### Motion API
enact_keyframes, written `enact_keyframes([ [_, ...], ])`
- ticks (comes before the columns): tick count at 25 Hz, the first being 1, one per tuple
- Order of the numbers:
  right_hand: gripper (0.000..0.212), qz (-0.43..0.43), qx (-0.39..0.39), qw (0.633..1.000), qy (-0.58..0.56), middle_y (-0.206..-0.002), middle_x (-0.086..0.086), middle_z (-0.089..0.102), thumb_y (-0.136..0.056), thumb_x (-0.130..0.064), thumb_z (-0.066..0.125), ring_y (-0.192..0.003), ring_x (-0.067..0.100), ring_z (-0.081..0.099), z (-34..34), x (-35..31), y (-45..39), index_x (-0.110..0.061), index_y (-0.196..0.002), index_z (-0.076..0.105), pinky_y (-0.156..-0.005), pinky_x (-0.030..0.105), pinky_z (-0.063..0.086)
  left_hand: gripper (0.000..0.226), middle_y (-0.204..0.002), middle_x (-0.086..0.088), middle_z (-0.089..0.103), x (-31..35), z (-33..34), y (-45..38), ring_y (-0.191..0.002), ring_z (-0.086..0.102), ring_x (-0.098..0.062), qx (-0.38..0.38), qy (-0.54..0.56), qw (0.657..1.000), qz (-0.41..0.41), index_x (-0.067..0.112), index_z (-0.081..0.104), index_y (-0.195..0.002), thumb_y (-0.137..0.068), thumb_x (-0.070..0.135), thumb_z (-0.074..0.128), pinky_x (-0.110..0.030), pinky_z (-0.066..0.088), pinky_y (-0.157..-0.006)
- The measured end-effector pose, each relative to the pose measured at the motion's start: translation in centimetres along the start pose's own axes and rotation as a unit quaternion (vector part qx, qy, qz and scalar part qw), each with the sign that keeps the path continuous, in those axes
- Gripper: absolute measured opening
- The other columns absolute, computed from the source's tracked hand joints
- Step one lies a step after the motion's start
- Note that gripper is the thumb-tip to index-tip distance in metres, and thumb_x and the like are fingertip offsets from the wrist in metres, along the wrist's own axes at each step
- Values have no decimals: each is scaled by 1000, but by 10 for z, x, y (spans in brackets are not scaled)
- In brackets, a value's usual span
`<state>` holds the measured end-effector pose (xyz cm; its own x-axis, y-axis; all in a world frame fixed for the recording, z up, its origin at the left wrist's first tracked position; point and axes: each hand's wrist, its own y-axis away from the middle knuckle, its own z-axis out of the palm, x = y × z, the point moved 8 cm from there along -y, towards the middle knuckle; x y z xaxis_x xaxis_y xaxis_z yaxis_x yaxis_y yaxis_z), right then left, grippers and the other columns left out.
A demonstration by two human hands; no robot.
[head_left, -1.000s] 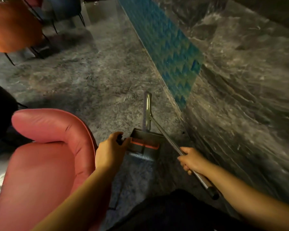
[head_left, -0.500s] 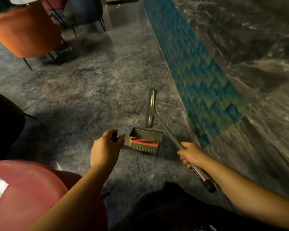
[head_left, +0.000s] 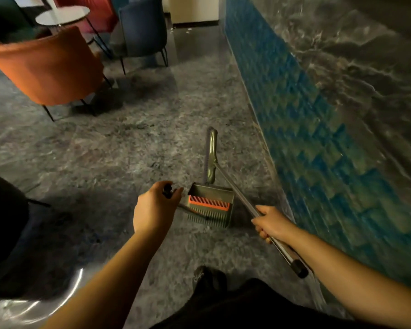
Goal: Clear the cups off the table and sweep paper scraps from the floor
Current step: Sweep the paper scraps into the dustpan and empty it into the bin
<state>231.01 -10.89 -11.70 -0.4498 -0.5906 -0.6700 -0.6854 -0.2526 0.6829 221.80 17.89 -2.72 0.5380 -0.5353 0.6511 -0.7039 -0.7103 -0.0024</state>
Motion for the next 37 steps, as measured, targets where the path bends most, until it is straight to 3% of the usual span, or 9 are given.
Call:
enact_keyframes([
  [2, 37, 2, 6, 1000, -7, -62, 10, 46, -95, -2, 47, -42, 14, 38, -2, -45, -36, -7, -132, 46, -35, 17, 29, 42, -95, 7, 73, 8, 2, -59, -80, 66, -11, -2, 5, 1000, 1, 32, 66, -115, -81, 57, 65, -25, 52, -66],
  [5, 33, 1, 15, 1000, -10, -61, 10, 43, -95, -1, 46, -42, 15, 36, -9, -105, -84, -6, -128, 49, -35, 18, 28, 41, -95, 10, 73, 26, 9, -136, -68, 56, 0, -5, 0, 1000, 18, 32, 66, -116, -82, 56, 65, -13, 38, -51],
  [7, 37, -5, 20, 1000, -19, -61, 10, 43, -95, 0, 46, -43, 15, 36, -15, -142, -118, -8, -131, 47, -34, 18, 28, 41, -95, 9, 73, 38, 15, -186, -71, 60, -3, -7, -9, 1000, 29, 31, 66, -117, -83, 55, 66, -9, 32, -48],
  [10, 41, -15, 21, 999, -19, -61, 10, 44, -95, 1, 46, -43, 15, 37, -29, -198, -183, -7, -135, 44, -34, 18, 29, 42, -97, 8, 73, 52, 38, -270, -83, 67, -11, -11, -8, 1000, 27, 31, 65, -117, -83, 55, 66, -17, 40, -53],
  [16, 43, -5, 12, 1000, 1, -63, 10, 46, -95, -2, 47, -44, 15, 38, -69, -318, -338, -8, -138, 42, -35, 19, 31, 42, -98, 6, 74, 95, 82, -441, -88, 68, -14, -6, -15, 1000, 3, 30, 65, -117, -82, 54, 67, -25, 53, -68],
  [24, 39, -10, -8, 1000, 24, -57, 7, 45, -93, -1, 47, -39, 13, 38, -98, -471, -497, -12, -131, 48, -34, 18, 31, 44, -106, 10, 72, 150, 120, -645, -89, 68, -9, 18, 2, 1000, -3, 31, 63, -120, -83, 55, 65, -31, 59, -71],
  [27, 34, -19, -6, 1000, 21, -56, 5, 44, -93, 0, 47, -36, 10, 38, -100, -528, -561, -17, -122, 53, -33, 18, 31, 43, -103, 10, 72, 163, 140, -737, -88, 67, -8, 18, 2, 1000, 7, 33, 63, -118, -82, 56, 65, -24, 53, -67],
  [34, 25, -15, 13, 1000, -1, -57, 6, 45, -91, -1, 47, -35, 10, 38, -126, -675, -696, -21, -104, 55, -34, 18, 31, 43, -99, 14, 72, 209, 174, -951, -83, 67, -5, -2, 2, 999, 33, 35, 63, -116, -80, 60, 64, -26, 57, -64],
  [37, 26, -16, 23, 1000, 0, -60, 7, 47, -92, -2, 47, -39, 12, 41, -145, -734, -748, -23, -106, 54, -34, 19, 33, 45, -98, 14, 72, 235, 188, -1031, -80, 68, -6, -4, -1, 999, 41, 35, 63, -115, -79, 61, 65, -28, 58, -61],
])
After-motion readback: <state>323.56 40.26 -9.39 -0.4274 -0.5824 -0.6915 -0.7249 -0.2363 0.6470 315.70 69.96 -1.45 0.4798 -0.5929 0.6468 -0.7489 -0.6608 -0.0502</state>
